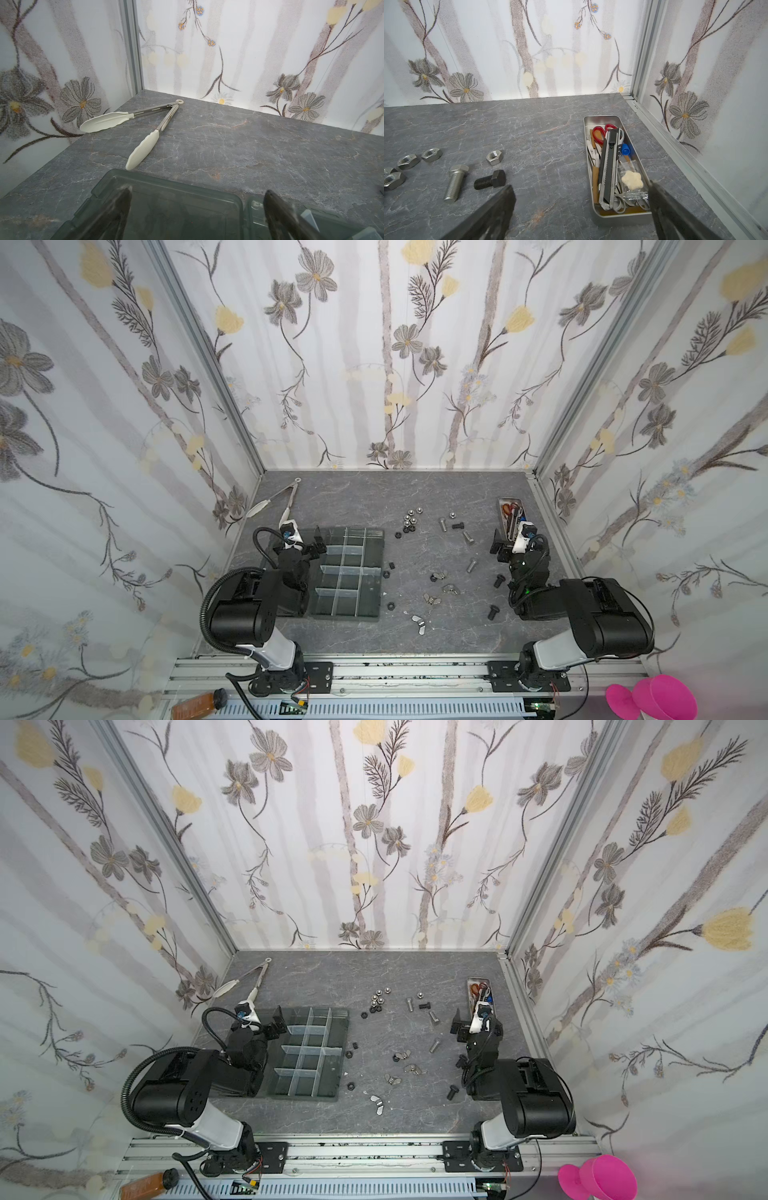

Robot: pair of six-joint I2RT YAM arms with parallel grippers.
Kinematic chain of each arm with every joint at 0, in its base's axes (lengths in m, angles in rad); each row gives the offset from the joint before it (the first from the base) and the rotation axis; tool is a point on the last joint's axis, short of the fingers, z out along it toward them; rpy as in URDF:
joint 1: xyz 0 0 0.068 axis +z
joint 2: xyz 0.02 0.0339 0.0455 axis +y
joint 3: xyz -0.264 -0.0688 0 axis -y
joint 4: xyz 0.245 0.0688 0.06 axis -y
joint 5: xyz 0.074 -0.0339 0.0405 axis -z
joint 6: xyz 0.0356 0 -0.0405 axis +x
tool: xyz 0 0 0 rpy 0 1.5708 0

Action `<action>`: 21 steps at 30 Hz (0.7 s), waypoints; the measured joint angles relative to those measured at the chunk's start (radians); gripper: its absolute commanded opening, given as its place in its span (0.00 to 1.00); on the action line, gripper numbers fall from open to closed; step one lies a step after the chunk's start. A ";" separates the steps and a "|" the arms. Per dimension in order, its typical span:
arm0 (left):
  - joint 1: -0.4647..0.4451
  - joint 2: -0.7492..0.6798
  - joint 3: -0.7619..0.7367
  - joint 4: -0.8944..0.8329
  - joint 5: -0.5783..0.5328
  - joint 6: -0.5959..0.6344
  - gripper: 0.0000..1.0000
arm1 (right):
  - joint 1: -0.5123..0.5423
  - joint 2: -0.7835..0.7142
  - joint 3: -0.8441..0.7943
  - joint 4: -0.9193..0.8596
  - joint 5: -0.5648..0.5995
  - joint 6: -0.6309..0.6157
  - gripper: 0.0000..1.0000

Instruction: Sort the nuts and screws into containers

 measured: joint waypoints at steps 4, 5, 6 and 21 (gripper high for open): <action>0.000 0.000 0.000 0.000 0.000 0.000 1.00 | 0.000 0.000 0.000 0.000 0.000 0.000 0.99; 0.000 0.000 0.000 0.000 0.000 0.000 1.00 | 0.000 0.000 0.000 0.000 0.000 0.000 1.00; 0.000 0.000 0.000 0.000 0.000 0.000 1.00 | 0.000 0.000 0.000 0.000 0.000 0.000 1.00; 0.000 0.000 0.000 0.000 0.000 0.000 1.00 | -0.013 0.000 0.005 -0.006 -0.026 0.000 1.00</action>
